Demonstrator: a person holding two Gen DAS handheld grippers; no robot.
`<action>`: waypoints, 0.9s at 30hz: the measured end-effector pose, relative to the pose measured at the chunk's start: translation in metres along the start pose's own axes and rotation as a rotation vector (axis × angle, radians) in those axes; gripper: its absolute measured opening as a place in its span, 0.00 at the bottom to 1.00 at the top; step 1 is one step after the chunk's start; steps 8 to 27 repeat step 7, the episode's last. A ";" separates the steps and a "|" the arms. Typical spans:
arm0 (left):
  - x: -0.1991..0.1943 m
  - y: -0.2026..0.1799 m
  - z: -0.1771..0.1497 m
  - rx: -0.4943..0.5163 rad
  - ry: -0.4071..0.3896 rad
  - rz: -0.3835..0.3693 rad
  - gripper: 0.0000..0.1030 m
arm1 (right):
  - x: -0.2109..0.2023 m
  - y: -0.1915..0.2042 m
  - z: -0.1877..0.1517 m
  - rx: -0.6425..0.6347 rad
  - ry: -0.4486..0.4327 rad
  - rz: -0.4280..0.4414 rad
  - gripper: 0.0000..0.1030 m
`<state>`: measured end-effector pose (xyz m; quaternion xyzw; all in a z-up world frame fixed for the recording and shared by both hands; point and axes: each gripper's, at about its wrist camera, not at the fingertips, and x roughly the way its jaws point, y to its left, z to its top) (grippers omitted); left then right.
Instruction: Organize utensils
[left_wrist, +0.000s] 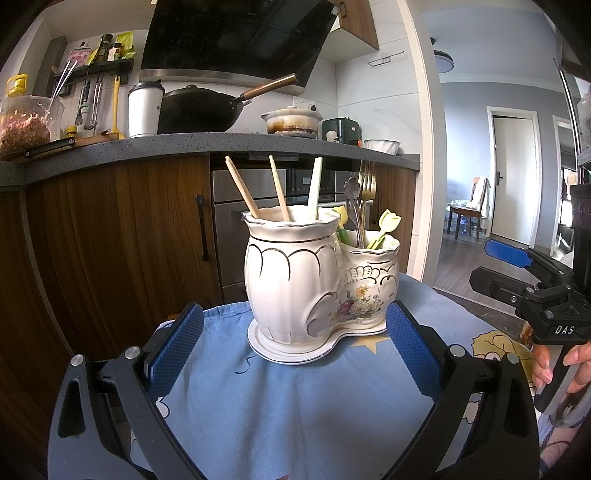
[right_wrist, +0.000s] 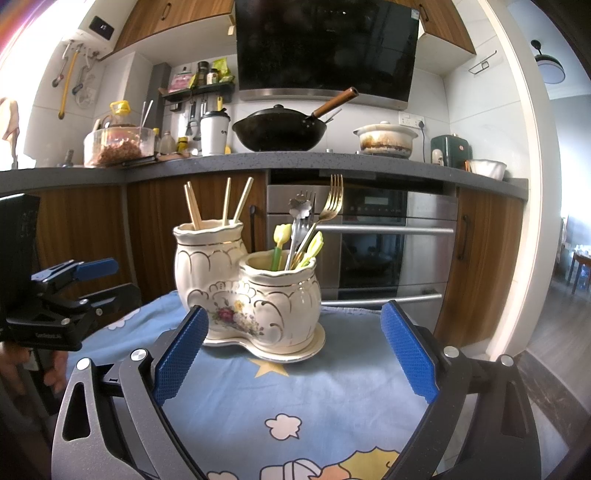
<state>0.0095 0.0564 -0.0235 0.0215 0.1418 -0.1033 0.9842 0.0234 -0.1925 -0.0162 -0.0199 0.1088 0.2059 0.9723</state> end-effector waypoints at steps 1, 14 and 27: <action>-0.001 0.000 0.000 0.000 -0.001 0.004 0.95 | 0.000 0.000 0.000 0.000 0.000 0.000 0.91; 0.001 0.002 0.001 -0.012 0.012 0.039 0.95 | 0.000 0.000 0.000 0.001 0.001 0.000 0.91; 0.001 0.002 0.001 -0.012 0.012 0.039 0.95 | 0.000 0.000 0.000 0.001 0.001 0.000 0.91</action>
